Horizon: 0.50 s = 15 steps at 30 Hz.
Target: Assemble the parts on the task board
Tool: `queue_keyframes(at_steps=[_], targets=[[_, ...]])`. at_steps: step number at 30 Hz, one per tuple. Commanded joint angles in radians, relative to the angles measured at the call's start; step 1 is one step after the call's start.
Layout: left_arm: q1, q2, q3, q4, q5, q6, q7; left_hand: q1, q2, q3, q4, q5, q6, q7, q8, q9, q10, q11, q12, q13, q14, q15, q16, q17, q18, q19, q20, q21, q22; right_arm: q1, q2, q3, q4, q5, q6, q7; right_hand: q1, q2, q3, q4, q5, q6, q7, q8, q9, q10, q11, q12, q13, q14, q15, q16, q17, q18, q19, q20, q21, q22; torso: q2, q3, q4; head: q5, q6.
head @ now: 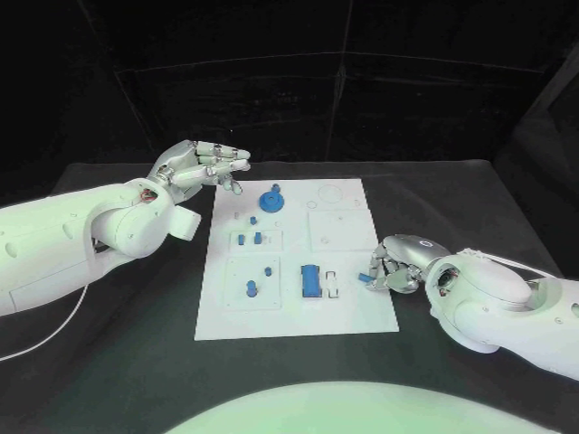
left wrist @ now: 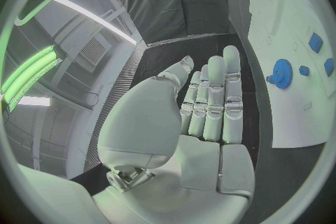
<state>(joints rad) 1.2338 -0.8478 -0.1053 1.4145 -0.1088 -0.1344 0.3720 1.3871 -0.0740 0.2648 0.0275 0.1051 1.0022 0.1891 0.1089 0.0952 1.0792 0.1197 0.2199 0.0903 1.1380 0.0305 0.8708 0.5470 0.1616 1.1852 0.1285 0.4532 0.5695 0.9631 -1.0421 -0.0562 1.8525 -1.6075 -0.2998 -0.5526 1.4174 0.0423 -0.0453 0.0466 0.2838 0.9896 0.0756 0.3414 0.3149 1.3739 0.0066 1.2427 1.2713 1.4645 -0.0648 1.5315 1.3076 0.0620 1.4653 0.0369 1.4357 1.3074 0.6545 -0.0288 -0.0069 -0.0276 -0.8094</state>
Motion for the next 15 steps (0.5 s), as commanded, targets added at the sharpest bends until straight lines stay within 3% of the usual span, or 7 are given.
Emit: queue_keyframes(at_steps=[1,5,9,15], targets=[[0.001,0.0,0.001,0.002,0.004,0.01,0.006,0.002,0.008,-0.005,0.002,0.0,-0.003,-0.003,0.006,-0.001,-0.005,-0.003,0.006,0.001,-0.007,0.003,0.005,-0.001,0.02,0.006,0.002,-0.005,-0.001,-0.005,-0.002,-0.005,0.002,-0.002,0.015,-0.023,0.01,0.045,0.036,0.015,0.042,0.011,0.001,-0.016,-0.004,0.004,-0.012,-0.005,-0.001,0.094,-0.008,0.006,0.207,-0.015,0.028,-0.005,0.003,0.044,0.0,0.0003,-0.0007,0.0,0.0],[0.001,0.001,0.001,0.001,0.004,0.01,0.006,0.002,0.008,-0.005,0.002,0.0,-0.003,-0.003,0.006,-0.001,-0.005,-0.003,0.006,0.001,-0.007,0.003,0.005,-0.001,0.02,0.006,0.002,-0.005,-0.001,-0.005,-0.004,-0.005,0.015,0.012,-0.006,-0.024,-0.022,0.022,0.106,0.029,0.07,0.025,0.001,-0.035,-0.008,0.009,-0.014,-0.004,0.003,0.095,-0.008,0.006,0.208,-0.015,0.028,-0.005,0.004,0.047,0.0,0.0009,-0.0004,0.002,0.001],[0.001,0.002,0.001,0.0,0.004,0.01,0.006,0.002,0.008,-0.005,0.002,0.0,-0.003,-0.003,0.006,-0.001,-0.005,-0.003,0.006,0.001,-0.007,0.003,0.005,-0.001,0.02,0.006,0.002,-0.005,-0.001,-0.005,-0.006,-0.005,0.032,0.021,-0.049,-0.021,-0.062,-0.023,0.203,0.042,0.09,0.041,0.0,-0.056,-0.008,0.016,-0.015,-0.001,0.009,0.096,-0.009,0.009,0.213,-0.016,0.03,-0.005,0.007,0.052,0.001,0.0003,-0.0004,0.003,0.0],[0.001,0.003,0.0,0.0,0.004,0.01,0.006,0.002,0.008,-0.005,0.002,0.0,-0.003,-0.003,0.006,-0.001,-0.005,-0.003,0.006,0.001,-0.007,0.003,0.005,-0.001,0.02,0.006,0.002,-0.005,-0.001,-0.004,-0.004,-0.005,0.059,0.036,-0.146,0.0,-0.107,-0.077,0.298,0.053,0.093,0.055,-0.002,-0.071,-0.002,0.024,-0.014,0.004,0.017,0.096,-0.01,0.01,0.215,-0.016,0.032,-0.006,0.008,0.054,0.001,-0.0002,-0.0014,0.004,0.0]])
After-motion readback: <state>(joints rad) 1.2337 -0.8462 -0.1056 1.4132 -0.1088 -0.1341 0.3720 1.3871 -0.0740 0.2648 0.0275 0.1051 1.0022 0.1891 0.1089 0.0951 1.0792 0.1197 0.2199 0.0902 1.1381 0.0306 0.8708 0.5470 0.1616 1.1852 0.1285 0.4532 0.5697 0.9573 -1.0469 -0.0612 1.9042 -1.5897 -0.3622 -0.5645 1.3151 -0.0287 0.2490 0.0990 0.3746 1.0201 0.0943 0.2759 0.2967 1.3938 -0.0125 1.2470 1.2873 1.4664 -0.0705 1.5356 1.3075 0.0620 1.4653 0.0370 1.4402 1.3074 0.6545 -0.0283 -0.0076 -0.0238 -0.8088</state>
